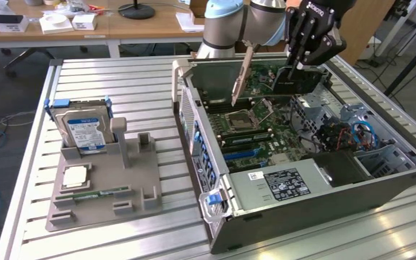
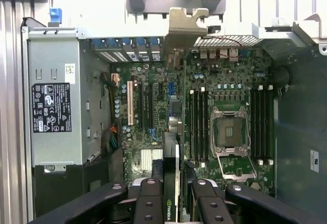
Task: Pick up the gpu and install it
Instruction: 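Insert the gpu into the slot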
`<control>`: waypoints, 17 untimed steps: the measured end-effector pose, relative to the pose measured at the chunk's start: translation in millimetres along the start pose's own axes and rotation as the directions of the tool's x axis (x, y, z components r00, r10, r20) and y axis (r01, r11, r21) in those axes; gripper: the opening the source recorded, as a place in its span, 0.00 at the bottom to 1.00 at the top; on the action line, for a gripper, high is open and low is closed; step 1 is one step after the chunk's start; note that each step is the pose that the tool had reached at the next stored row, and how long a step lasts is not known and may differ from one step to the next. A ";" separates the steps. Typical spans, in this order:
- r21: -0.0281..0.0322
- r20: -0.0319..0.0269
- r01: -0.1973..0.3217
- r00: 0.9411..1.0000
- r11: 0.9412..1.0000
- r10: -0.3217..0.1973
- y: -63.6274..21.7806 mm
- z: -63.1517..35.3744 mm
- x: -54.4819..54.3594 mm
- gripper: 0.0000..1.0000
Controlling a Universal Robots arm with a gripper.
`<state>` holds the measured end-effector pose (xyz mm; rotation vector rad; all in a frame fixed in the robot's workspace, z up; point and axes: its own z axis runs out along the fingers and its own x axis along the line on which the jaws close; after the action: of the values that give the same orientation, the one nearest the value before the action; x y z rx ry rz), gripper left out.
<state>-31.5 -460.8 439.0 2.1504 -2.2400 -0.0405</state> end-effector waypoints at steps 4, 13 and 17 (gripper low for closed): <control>0.004 0.002 0.000 1.000 1.000 0.000 0.4 0.6 -0.1 0.26; 0.040 0.012 0.002 1.000 0.999 -0.002 3.4 3.7 0.0 0.26; 0.043 0.013 0.002 1.000 0.999 -0.002 3.6 5.2 0.0 0.26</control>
<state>-35.3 -460.7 434.0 2.1797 -2.2662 -0.0068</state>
